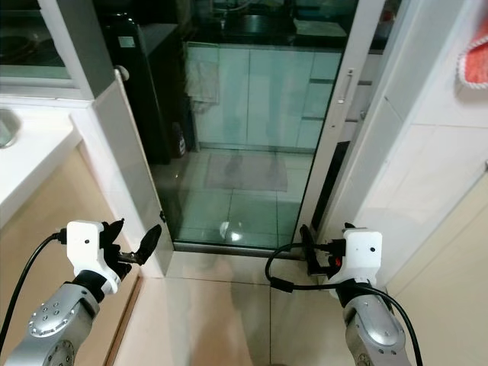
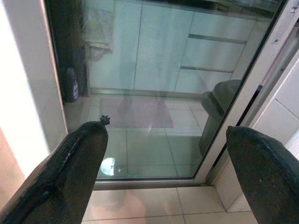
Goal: Restocking fridge
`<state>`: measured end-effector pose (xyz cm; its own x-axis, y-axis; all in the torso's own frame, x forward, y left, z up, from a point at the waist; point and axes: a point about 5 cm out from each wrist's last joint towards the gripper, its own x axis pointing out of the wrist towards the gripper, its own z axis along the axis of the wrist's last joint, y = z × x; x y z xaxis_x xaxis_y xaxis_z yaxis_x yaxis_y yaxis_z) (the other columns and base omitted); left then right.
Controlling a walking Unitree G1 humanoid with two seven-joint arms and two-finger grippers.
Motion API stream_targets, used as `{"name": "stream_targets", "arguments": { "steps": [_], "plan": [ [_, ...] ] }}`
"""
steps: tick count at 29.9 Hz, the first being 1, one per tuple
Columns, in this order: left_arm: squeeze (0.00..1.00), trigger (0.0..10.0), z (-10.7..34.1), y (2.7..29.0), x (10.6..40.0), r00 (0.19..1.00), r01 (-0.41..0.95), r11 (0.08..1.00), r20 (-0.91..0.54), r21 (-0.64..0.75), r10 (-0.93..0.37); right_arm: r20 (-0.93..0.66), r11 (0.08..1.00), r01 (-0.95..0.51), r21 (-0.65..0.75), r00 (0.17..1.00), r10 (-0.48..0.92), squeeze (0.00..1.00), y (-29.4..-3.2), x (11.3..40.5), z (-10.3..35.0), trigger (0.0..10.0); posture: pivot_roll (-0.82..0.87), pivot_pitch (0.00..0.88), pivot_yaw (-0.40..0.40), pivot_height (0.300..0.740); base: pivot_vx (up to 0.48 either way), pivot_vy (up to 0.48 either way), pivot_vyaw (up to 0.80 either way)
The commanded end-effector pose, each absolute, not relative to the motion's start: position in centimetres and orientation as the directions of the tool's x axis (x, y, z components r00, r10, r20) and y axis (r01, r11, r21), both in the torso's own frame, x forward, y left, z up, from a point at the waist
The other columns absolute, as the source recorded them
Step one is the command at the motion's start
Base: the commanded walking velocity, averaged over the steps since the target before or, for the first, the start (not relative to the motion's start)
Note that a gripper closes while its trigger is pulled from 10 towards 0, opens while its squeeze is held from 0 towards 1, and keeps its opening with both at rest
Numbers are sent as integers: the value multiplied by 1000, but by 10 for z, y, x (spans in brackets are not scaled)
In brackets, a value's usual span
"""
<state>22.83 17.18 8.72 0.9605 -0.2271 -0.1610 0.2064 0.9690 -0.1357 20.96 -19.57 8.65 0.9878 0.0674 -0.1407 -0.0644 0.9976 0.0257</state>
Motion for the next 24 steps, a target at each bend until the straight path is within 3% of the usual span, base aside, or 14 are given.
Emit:
{"name": "stream_targets", "arguments": {
  "steps": [1, 24],
  "plan": [
    [0, 10000, 87, 175, 231, 960, 199, 971, -170, -136, -221, -132, 998, -59, 27, 989, 62, 0, -196, 211, 89, 10000, -188, 0, 51, 740, 0, 0, 0],
    [0, 10000, 83, 177, 238, 970, 158, 979, -163, -127, -178, -173, 997, -81, -5, 982, 79, 0, -205, 218, 82, 10000, -151, 0, 16, 740, 0, 0, 0]
  ]
}}
